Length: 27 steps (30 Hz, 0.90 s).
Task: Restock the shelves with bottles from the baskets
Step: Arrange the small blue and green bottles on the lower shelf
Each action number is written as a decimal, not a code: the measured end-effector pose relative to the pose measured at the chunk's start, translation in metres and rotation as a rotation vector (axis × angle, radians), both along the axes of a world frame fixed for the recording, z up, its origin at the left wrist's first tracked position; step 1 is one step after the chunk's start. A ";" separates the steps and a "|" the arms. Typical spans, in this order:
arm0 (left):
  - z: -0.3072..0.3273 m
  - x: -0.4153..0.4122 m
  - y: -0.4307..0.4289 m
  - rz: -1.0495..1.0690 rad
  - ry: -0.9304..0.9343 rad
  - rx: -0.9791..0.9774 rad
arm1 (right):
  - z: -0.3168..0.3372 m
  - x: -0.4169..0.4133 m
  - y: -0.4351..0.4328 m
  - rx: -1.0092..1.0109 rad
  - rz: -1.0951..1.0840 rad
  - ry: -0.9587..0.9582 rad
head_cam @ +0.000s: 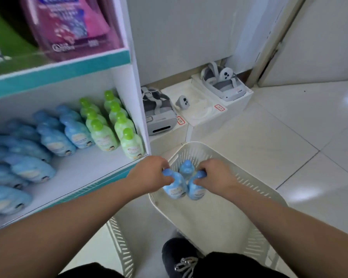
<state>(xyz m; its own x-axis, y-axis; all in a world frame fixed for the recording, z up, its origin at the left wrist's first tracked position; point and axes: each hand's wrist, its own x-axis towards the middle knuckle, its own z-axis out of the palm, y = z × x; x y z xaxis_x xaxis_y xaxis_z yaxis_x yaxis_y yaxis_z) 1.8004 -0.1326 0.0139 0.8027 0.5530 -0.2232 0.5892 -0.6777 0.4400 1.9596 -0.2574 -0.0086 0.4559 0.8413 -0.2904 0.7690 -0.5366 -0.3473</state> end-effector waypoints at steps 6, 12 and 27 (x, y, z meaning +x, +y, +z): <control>0.055 -0.055 0.017 0.187 -0.072 0.059 | 0.059 -0.043 0.024 0.177 0.087 -0.105; 0.081 -0.108 0.034 0.333 -0.046 0.152 | 0.090 -0.091 0.051 0.304 0.175 -0.057; 0.060 -0.179 0.138 0.539 0.114 0.277 | 0.077 -0.152 0.125 0.399 0.279 0.040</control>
<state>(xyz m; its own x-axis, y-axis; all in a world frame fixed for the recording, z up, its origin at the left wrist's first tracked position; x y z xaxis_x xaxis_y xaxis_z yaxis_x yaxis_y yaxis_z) 1.6219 0.0058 0.0742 0.3735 0.9241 -0.0809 0.9137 -0.3515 0.2040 1.8074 -0.1323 0.0681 0.1925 0.9790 0.0668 0.8463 -0.1312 -0.5163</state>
